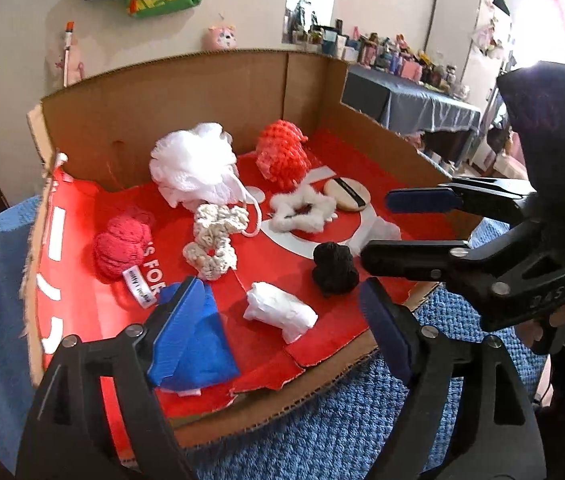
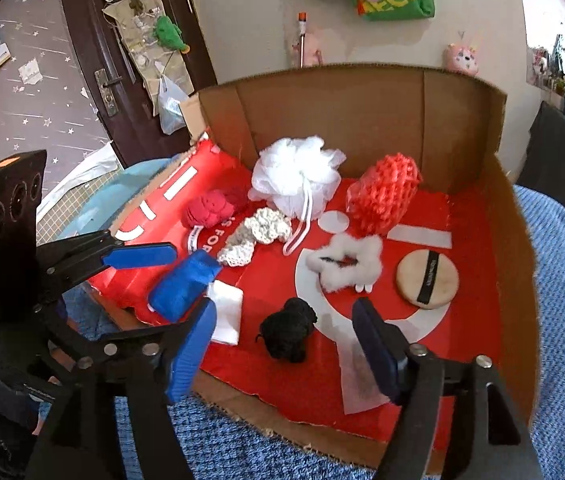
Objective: Organize soft objects
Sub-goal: 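Open both tools to release the sock and black ball in the box, then withdraw both tools up and back from the box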
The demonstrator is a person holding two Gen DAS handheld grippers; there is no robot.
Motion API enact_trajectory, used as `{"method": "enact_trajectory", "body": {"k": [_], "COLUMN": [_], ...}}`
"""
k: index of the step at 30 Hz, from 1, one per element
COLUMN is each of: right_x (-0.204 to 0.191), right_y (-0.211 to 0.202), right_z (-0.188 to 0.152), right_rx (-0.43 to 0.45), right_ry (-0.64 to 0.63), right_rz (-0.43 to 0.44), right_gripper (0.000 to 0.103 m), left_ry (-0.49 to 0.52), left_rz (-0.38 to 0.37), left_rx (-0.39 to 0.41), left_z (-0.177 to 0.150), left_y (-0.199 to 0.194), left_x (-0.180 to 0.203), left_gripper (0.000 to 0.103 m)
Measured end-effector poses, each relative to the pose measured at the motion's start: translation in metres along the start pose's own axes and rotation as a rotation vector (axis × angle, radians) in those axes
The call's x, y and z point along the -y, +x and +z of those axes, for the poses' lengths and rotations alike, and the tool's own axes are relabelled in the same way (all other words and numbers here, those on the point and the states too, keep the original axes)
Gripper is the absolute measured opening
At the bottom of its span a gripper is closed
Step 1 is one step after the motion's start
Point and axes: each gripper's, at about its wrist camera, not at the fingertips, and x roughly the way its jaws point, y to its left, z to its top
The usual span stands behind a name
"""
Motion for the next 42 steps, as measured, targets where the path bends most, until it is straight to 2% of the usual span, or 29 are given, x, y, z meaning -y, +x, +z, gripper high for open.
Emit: {"method": "enact_trajectory", "body": {"k": [6,8,14,22,29,33,36,42], "right_x": [-0.007,-0.008,-0.011,-0.009,-0.011,-0.012,-0.013,-0.008], "right_y": [-0.02,-0.025,-0.043,-0.058,-0.053,-0.043,-0.039,-0.03], "right_z": [0.0,0.0,-0.004,-0.007,-0.017,-0.024,-0.029,-0.03], "right_rx": [0.051,0.068,0.135,0.207,0.309,0.346,0.365,0.346], "right_ry": [-0.002,-0.003,0.013,0.044,0.026,-0.012,-0.033,-0.025], "right_rz": [-0.035,-0.055,-0.12,-0.206,-0.392,-0.473,-0.5,-0.494], "right_gripper": [0.088,0.094,0.103,0.103,0.103,0.103,0.103,0.103], "left_ry": [-0.036,-0.045,-0.069,-0.099,-0.129,-0.134,-0.136,-0.142], "left_rz": [0.022,0.042,0.109,0.247,0.372,0.409,0.44,0.457], "left_rx": [0.05,0.071,0.129,0.205,0.298,0.324,0.33,0.317], "left_z": [-0.002,-0.003,-0.003,-0.004,-0.006,-0.009,-0.011,-0.017], "left_y": [-0.018,-0.024,-0.039,-0.048,-0.045,-0.037,-0.03,-0.017], "left_x": [0.002,0.003,0.008,0.01,0.002,-0.002,-0.003,-0.005], "left_gripper": [0.087,0.09,0.092,0.093,0.094,0.094,0.094,0.094]}}
